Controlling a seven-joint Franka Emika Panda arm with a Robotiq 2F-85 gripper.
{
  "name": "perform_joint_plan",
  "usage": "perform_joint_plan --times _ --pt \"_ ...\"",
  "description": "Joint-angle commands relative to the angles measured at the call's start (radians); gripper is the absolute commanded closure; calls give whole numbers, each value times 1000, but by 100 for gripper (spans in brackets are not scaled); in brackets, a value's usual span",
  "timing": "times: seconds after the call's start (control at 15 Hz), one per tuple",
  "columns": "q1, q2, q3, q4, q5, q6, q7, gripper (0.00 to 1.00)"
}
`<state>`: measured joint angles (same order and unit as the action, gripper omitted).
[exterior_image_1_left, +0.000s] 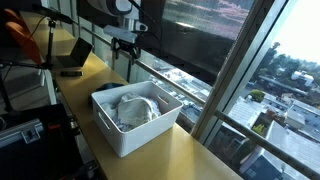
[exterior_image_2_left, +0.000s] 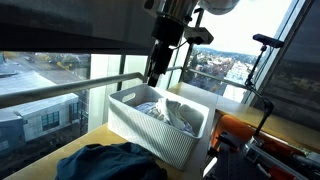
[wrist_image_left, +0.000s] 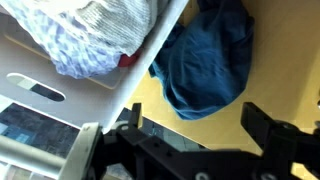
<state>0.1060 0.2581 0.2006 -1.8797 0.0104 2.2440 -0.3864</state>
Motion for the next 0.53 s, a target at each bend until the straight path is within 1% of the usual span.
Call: perform_joint_plan --times 0.0,0.2,0.33,0.47 --pt "-96 -11 -68 -58 22 82 -111 0" --pt "-177 36 -119 -85 34 160 -169 0" --pt "-217 76 -130 -95 55 199 -190 0" --pt "-237 127 -126 -89 70 229 -188 0"
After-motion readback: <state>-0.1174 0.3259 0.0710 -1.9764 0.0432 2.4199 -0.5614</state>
